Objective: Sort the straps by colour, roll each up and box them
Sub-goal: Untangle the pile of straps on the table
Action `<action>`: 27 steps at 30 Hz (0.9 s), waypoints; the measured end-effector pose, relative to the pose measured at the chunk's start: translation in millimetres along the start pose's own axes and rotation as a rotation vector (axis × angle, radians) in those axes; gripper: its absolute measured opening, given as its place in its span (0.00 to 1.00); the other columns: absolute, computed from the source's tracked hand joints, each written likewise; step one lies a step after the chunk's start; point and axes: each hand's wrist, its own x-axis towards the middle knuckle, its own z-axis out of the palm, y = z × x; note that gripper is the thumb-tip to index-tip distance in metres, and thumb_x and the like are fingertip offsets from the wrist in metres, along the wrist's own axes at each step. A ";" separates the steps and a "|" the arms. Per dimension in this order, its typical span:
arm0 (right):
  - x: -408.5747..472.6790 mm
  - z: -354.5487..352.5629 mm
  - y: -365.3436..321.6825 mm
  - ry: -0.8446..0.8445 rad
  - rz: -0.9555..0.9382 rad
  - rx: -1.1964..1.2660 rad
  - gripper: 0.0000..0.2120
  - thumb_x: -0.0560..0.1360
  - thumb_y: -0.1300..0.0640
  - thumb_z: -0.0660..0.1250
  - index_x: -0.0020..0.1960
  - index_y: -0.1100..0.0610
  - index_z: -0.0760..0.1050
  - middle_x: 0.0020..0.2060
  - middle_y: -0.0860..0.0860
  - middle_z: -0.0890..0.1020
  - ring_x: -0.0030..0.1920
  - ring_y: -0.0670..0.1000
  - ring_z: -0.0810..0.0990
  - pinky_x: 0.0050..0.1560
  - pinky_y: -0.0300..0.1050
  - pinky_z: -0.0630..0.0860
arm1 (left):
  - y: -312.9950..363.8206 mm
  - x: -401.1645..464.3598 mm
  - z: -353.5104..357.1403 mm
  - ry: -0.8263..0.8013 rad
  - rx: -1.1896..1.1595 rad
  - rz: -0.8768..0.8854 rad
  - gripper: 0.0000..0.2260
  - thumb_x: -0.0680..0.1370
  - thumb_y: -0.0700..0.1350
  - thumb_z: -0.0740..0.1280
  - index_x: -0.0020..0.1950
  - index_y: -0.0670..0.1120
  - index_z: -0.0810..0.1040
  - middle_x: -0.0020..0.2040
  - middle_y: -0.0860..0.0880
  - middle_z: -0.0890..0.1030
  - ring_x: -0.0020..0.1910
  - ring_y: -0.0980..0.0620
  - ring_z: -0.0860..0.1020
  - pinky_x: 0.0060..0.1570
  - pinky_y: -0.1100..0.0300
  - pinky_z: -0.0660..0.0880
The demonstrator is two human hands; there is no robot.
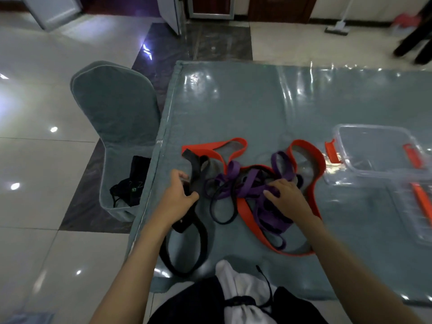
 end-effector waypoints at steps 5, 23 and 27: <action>-48.3 11.0 13.2 0.156 0.041 0.343 0.19 0.84 0.59 0.66 0.74 0.58 0.76 0.78 0.56 0.71 0.77 0.56 0.70 0.78 0.55 0.65 | 14.6 12.2 11.9 0.038 0.013 0.029 0.22 0.77 0.40 0.72 0.61 0.53 0.61 0.51 0.41 0.84 0.44 0.38 0.84 0.51 0.36 0.81; -48.7 -17.7 -0.9 0.230 0.544 1.142 0.13 0.77 0.73 0.68 0.47 0.56 0.74 0.38 0.55 0.79 0.35 0.49 0.80 0.28 0.43 0.82 | 18.3 13.7 29.2 0.184 -0.034 0.079 0.28 0.77 0.40 0.72 0.72 0.58 0.66 0.41 0.49 0.83 0.36 0.54 0.81 0.41 0.52 0.76; -17.0 -78.2 -26.8 0.286 0.410 1.213 0.10 0.81 0.66 0.65 0.44 0.53 0.73 0.34 0.52 0.76 0.29 0.49 0.75 0.24 0.42 0.75 | 19.5 19.6 21.2 0.184 -0.065 0.051 0.29 0.77 0.40 0.72 0.73 0.59 0.65 0.43 0.47 0.85 0.41 0.45 0.83 0.47 0.44 0.81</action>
